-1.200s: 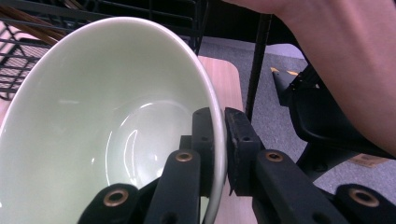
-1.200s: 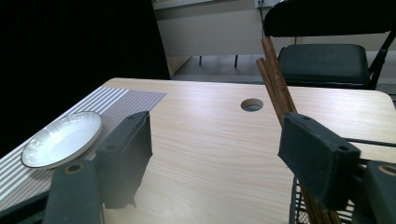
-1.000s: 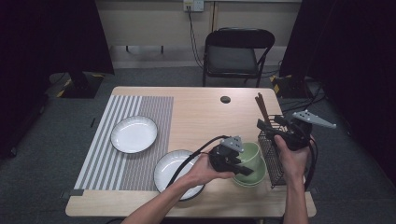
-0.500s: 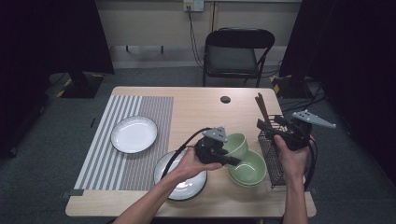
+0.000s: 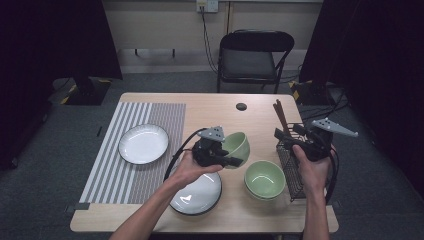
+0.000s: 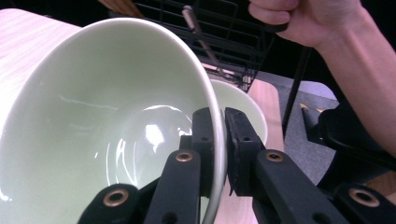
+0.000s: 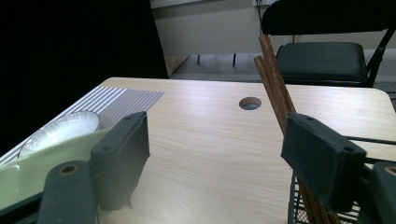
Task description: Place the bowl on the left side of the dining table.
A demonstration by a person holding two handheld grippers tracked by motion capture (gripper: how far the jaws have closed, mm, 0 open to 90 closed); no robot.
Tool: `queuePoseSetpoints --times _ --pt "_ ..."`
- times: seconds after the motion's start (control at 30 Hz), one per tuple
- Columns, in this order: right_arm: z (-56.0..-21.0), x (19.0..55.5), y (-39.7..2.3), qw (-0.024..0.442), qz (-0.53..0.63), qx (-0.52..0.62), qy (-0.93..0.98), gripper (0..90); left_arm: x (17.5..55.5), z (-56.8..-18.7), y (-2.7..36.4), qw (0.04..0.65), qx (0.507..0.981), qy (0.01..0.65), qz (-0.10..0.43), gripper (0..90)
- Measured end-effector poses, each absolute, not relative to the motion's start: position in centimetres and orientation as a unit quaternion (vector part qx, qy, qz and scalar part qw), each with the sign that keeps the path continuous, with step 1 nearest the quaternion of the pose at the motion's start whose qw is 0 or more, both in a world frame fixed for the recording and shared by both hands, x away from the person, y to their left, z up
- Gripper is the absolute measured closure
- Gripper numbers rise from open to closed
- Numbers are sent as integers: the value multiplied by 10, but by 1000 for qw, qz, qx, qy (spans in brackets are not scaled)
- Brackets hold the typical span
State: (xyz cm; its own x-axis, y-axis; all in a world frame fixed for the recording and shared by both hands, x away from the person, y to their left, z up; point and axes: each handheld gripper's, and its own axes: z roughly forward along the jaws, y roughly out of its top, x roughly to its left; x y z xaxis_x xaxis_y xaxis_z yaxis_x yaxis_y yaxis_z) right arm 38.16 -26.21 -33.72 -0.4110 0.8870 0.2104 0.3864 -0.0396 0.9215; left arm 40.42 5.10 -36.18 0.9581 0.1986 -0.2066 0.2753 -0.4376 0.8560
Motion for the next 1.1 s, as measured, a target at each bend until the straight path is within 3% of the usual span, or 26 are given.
queuePoseSetpoints --times 1.1 --pt "-337 385 -261 239 519 482 665 226 435 -357 137 511 825 241 25 833"
